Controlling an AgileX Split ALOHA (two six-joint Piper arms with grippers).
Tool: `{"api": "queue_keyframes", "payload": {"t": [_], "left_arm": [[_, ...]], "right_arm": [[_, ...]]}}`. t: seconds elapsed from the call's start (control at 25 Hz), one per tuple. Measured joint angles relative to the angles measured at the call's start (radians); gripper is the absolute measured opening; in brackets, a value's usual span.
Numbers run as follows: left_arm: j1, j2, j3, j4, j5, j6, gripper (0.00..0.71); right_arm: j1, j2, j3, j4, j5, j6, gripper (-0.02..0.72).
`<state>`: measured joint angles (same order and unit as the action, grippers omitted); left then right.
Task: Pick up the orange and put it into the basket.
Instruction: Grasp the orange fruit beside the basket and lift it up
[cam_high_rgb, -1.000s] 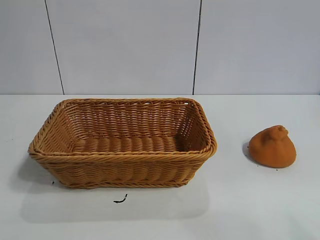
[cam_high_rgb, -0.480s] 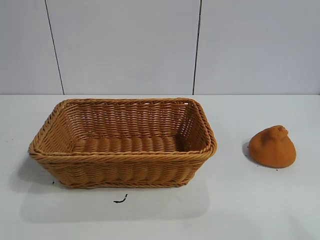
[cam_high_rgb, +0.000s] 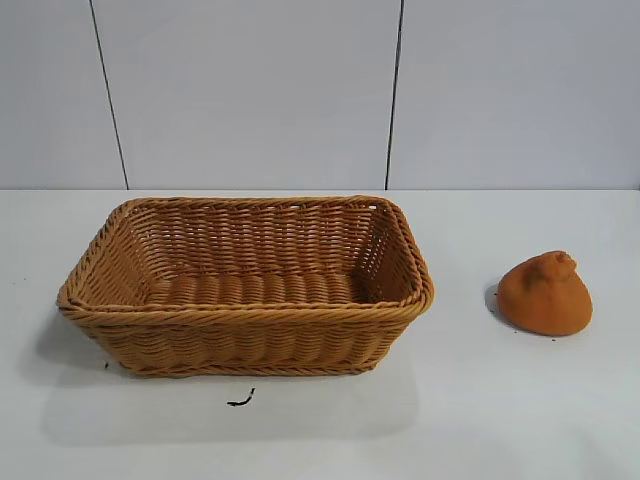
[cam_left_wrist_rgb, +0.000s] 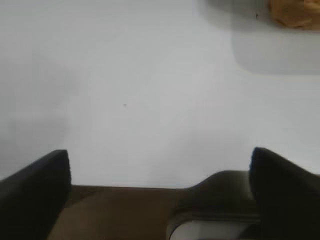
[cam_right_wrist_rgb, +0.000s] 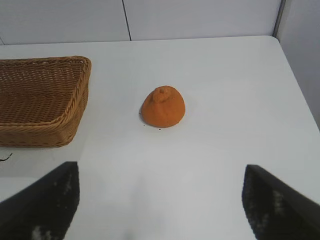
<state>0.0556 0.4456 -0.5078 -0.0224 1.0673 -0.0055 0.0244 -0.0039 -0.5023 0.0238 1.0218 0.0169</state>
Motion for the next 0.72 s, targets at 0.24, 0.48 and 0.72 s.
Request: {"api": "queue_keyframes", "payload": {"t": [0.24,0.48,0.72], "left_arm": [[0.0,-0.284,0.004,-0.017,-0.001,0.005,0.695],[0.0,-0.438,0.007,-0.019,0.0,0.005,0.695],[0.0,-0.451,0.007,-0.02,0.0,0.005,0.697]], "right_arm": [[0.0,0.0,0.0,0.004,-0.01,0.0,0.61],[0.0,0.0,0.0,0.004,-0.011,0.0,0.61],[0.0,0.0,0.0,0.004,-0.013,0.0,0.61]]}}
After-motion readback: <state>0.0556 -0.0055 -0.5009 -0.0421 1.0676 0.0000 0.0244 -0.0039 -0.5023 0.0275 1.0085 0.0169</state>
